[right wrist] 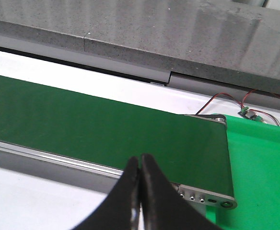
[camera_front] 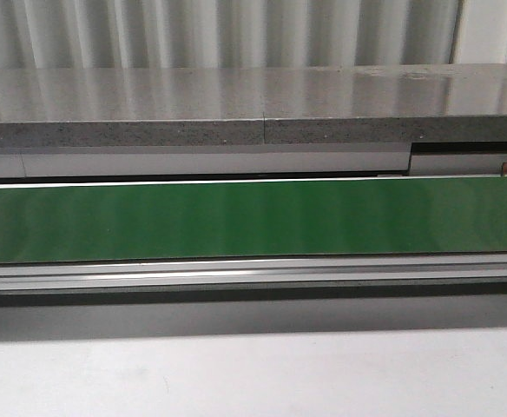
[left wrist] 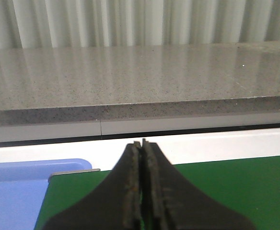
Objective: Move button from right to left
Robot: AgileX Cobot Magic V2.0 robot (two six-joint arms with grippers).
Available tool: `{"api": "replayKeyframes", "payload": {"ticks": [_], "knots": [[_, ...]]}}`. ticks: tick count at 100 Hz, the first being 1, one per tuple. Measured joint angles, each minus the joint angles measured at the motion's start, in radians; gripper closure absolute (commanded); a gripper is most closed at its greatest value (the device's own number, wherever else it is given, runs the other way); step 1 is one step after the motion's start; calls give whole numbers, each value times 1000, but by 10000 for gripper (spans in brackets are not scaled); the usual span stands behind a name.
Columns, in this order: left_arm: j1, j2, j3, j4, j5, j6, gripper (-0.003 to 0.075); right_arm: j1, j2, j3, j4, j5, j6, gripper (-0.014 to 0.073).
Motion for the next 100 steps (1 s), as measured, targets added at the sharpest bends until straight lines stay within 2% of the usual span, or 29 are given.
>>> {"api": "replayKeyframes", "payload": {"ticks": [20, 29, 42, 56, 70, 100], "knots": [[45, -123, 104, 197, 10, -183, 741, 0, 0, 0, 0, 0, 0, 660], [65, -180, 159, 243, 14, -212, 741, 0, 0, 0, 0, 0, 0, 660], [70, -264, 229, 224, 19, -219, 741, 0, 0, 0, 0, 0, 0, 660], [70, -349, 230, 199, 67, -179, 741, 0, 0, 0, 0, 0, 0, 660], [70, -353, 230, 192, 124, -165, 741, 0, 0, 0, 0, 0, 0, 660], [70, -353, 230, 188, 128, -163, 741, 0, 0, 0, 0, 0, 0, 660]]}}
